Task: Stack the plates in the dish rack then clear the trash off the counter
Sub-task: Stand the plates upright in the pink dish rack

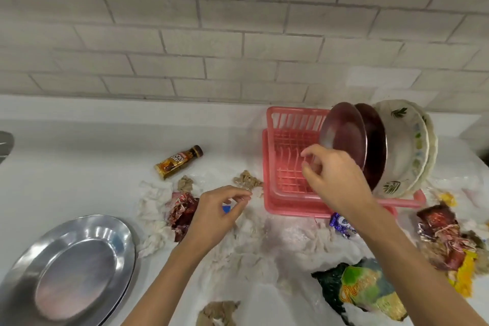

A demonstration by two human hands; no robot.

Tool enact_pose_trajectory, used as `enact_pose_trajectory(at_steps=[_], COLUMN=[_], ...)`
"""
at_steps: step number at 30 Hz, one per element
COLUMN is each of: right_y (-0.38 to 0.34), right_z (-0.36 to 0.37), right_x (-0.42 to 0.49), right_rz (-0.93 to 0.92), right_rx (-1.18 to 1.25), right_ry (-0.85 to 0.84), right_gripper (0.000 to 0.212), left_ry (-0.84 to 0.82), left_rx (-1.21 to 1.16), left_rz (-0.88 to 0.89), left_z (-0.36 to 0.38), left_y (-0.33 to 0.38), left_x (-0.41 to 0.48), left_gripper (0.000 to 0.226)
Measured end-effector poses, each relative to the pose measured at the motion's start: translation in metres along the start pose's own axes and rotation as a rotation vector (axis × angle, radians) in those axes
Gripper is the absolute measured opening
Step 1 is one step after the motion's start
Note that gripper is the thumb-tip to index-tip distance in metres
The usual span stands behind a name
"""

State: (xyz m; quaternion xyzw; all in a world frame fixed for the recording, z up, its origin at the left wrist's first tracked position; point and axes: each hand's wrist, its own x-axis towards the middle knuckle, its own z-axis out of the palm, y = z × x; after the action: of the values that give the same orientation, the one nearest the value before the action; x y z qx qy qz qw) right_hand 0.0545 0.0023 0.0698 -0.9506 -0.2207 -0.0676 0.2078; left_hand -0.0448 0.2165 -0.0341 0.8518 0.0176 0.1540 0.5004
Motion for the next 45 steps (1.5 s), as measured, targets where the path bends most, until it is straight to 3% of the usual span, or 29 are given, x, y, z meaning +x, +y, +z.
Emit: enact_pose_trajectory(at_steps=[8,13,15,18,23,27,32,34,38,42,45], right_y=[-0.086,-0.134,-0.146,-0.158,-0.17,-0.184,-0.203,-0.209,-0.208,-0.193,-0.171], right_z=[0.089,0.121,0.13,0.145,0.164,0.162,0.161,0.157,0.154,0.134,0.097], right_x=[-0.021,-0.032,-0.036,-0.04,-0.047,-0.05,-0.046,-0.043,-0.036,-0.029,-0.011], right_rz=[-0.398,-0.555,-0.604,-0.637,-0.539,-0.417,-0.027,0.054,-0.06,-0.176,-0.215], right_rx=[0.115,0.089,0.069,0.068,0.248,0.439,0.716,0.769,0.767,0.639,0.59], right_ry=[-0.356,-0.591,-0.65,-0.691,-0.782,-0.844,-0.935,-0.983,-0.888,-0.603,-0.424], right_gripper=[0.022,0.022,0.019,0.02,0.016,0.014,0.056,0.056,0.032,0.046,0.046], left_ry=[0.269,0.411,0.364,0.166,0.2,0.352,0.542,0.585,0.601,0.444,0.353], left_rx=[0.163,0.294,0.338,0.455,0.462,0.41,0.229,0.148,0.048,-0.018,-0.059], left_rz=[-0.245,-0.436,-0.52,-0.625,-0.637,-0.576,-0.476,-0.439,-0.403,-0.335,-0.199], left_z=[-0.073,-0.118,-0.132,-0.14,-0.133,-0.13,-0.117,-0.108,-0.092,-0.086,-0.083], left_y=[-0.041,-0.061,-0.068,-0.075,-0.075,-0.069,-0.034,-0.02,0.001,0.019,0.035], left_x=[-0.083,-0.146,-0.171,-0.201,-0.221,-0.223,-0.195,-0.18,-0.16,-0.141,-0.122], left_gripper=[0.015,0.019,0.014,0.045,0.041,0.027,0.02,0.018,0.019,0.028,0.02])
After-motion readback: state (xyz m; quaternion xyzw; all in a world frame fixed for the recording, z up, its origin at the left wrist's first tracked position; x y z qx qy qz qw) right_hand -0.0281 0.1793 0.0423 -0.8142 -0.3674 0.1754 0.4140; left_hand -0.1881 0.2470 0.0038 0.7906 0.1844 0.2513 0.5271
